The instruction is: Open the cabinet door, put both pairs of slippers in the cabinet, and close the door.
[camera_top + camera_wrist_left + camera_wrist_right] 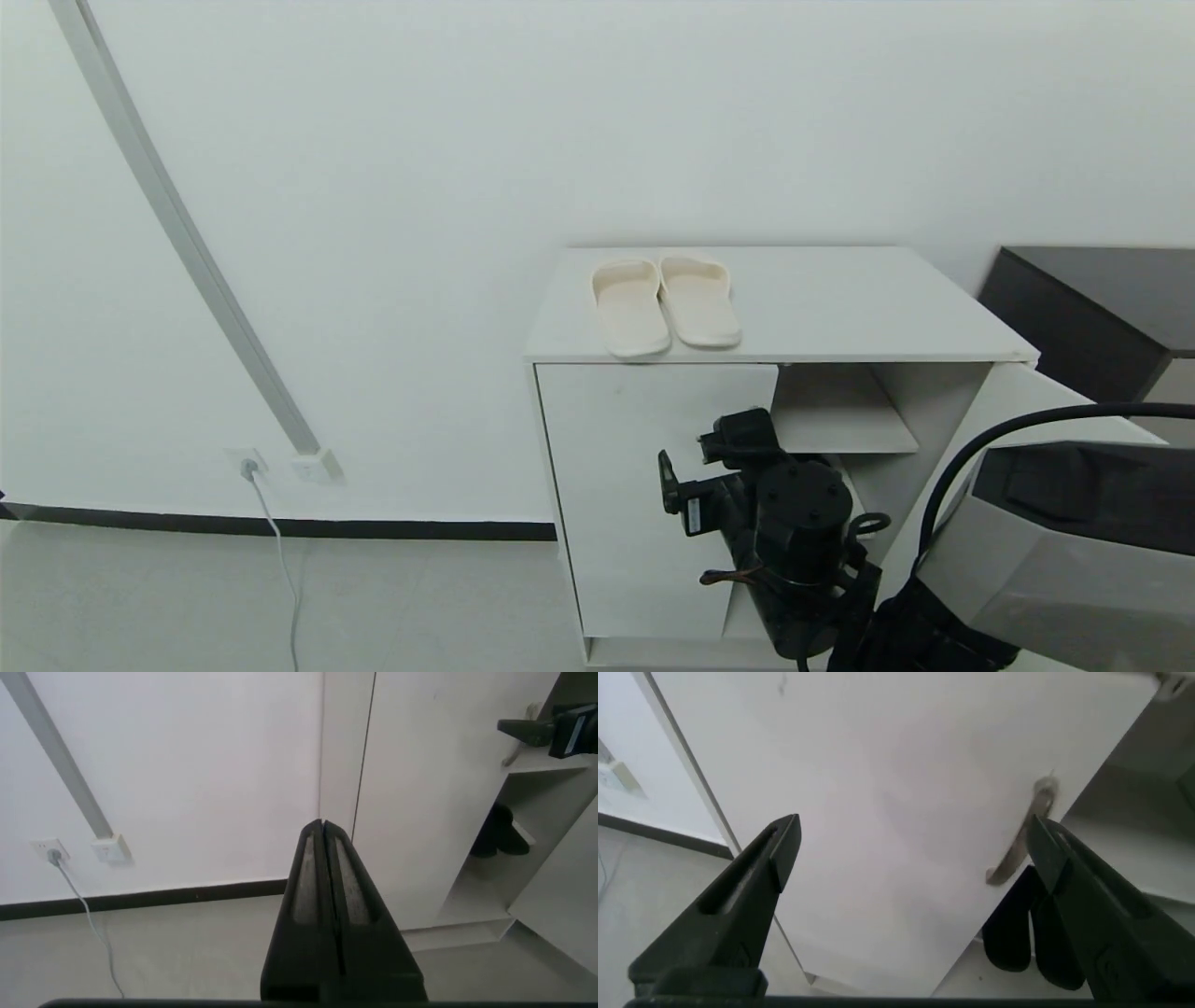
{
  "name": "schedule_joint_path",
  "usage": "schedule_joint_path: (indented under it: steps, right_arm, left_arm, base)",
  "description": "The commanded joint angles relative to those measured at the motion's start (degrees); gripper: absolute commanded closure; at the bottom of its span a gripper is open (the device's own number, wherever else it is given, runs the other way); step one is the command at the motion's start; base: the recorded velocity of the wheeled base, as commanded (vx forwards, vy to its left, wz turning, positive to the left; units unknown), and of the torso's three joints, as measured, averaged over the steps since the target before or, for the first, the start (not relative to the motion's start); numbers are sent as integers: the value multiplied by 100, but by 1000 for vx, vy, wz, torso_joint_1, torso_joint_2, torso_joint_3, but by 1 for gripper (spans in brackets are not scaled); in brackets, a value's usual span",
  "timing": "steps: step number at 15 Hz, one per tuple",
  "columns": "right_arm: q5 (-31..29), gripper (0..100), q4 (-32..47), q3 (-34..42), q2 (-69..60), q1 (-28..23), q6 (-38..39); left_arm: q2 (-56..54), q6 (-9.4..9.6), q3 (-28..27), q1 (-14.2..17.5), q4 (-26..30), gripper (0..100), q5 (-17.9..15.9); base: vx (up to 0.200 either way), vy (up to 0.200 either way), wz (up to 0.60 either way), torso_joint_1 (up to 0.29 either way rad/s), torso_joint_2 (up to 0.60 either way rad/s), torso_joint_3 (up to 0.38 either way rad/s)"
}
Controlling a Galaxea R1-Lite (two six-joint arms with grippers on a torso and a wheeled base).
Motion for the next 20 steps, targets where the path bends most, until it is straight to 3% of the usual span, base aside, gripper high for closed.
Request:
schedule_joint_path:
  steps: [1, 9, 12, 14, 20]
  right_arm:
    - [-1, 0, -6, -1, 13, 1, -3]
    - [8, 0, -137, -27, 128, 1, -21]
    - [104, 0, -76, -317, 128, -86, -206]
    - [113, 0, 733, -757, -162, -201, -144]
    - [113, 0, 4257, -2884, -962, -157, 673]
  left_arm:
    - [7, 1, 1, 1, -1, 100, 0]
    - [7, 1, 1, 1, -1, 100, 0]
    - [7, 28, 1, 1, -1, 100, -8]
    - [7, 19, 1, 1, -1, 100, -8]
    - [7, 10, 1, 1, -1, 100, -8]
  base:
    - [0, 0, 0, 237, -559, -325]
    - [0, 0, 0, 249, -561, -315]
    - [0, 0, 0, 54, -112, -57]
    - [0, 0, 0, 0, 0, 0]
    - [0, 0, 0, 0, 0, 0]
